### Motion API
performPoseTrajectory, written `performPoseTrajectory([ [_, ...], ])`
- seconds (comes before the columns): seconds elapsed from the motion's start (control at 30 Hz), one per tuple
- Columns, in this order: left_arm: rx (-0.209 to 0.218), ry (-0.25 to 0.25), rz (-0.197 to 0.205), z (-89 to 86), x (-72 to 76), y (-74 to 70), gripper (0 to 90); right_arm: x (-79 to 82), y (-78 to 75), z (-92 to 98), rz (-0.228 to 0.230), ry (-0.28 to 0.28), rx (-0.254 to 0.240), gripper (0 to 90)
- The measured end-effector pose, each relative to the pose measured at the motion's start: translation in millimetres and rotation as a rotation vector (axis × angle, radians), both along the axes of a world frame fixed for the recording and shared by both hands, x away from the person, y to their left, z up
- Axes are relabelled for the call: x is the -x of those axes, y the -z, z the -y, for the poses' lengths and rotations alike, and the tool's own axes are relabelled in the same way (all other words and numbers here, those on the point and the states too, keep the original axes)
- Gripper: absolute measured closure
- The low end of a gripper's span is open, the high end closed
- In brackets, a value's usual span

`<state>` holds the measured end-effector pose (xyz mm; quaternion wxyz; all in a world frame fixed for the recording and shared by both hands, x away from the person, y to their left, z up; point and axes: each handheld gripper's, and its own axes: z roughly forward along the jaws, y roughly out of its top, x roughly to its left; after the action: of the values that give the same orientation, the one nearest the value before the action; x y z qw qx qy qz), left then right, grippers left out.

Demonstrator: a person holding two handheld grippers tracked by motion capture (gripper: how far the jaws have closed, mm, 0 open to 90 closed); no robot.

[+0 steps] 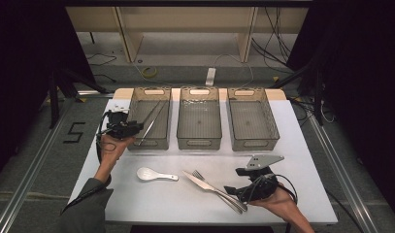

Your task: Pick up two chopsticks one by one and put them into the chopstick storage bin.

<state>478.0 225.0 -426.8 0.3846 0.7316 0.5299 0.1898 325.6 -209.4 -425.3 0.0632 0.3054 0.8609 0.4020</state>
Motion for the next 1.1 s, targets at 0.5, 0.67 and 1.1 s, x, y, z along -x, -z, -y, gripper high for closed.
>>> performPoseTrajectory([
  [0.5, -0.012, 0.348, -0.051, 31.2, 46.1, -19.4, 25.3, 1.7, -0.4, 0.8, 0.011, 0.006, -0.001, 24.9],
  [0.67, -0.029, 0.418, -0.081, 40.0, 58.8, -17.0, 20.8, 2.1, 0.1, 1.9, 0.008, 0.010, 0.002, 24.9],
  [1.1, -0.082, 0.480, -0.106, 53.5, 79.1, -5.8, 16.0, 2.6, 1.2, 3.0, 0.006, 0.028, -0.007, 24.9],
])
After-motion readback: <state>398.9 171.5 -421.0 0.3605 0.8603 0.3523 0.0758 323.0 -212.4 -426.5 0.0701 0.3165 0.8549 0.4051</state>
